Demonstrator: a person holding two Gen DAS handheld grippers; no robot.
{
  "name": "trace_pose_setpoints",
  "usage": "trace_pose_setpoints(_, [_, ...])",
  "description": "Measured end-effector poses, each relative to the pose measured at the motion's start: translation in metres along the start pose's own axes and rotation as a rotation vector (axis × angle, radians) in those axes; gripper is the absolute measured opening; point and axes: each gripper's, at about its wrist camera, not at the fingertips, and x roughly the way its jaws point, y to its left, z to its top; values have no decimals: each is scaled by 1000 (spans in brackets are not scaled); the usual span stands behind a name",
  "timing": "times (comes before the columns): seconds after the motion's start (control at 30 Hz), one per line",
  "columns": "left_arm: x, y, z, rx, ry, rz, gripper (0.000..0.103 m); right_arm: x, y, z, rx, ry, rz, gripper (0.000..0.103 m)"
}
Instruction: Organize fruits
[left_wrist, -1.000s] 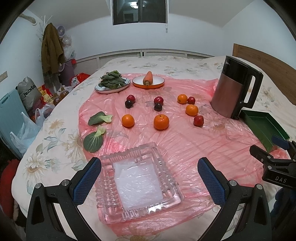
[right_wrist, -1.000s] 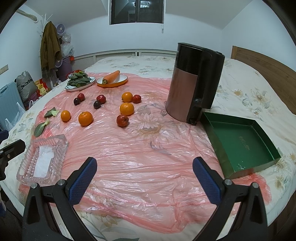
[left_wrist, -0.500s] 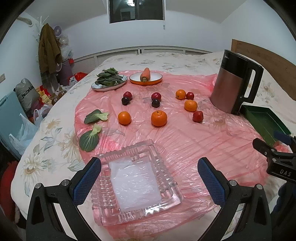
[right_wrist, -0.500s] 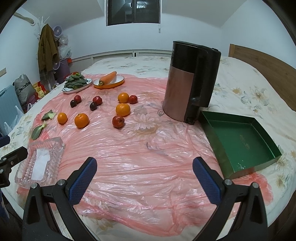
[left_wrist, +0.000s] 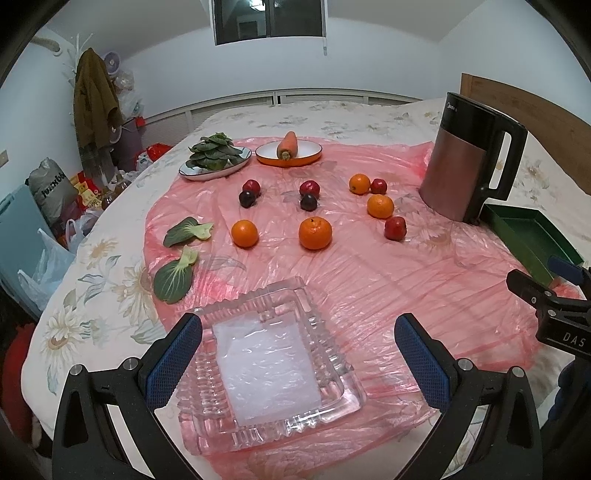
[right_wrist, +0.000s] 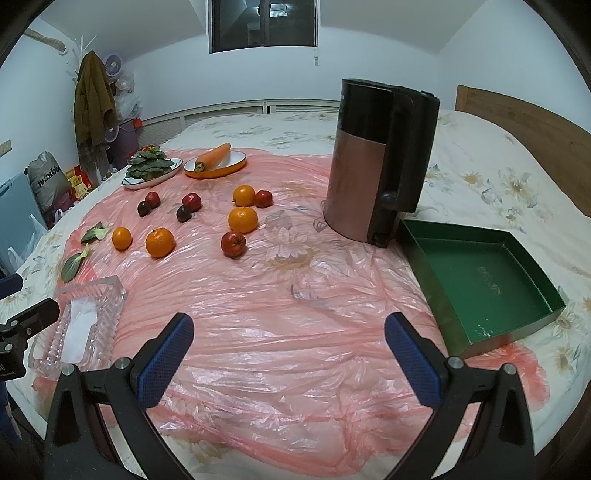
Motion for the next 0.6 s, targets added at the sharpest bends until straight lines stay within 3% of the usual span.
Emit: trace_pose_setpoints(0.6, [10, -1, 2, 8, 11, -1, 102, 7, 3, 3, -5, -8, 26, 103])
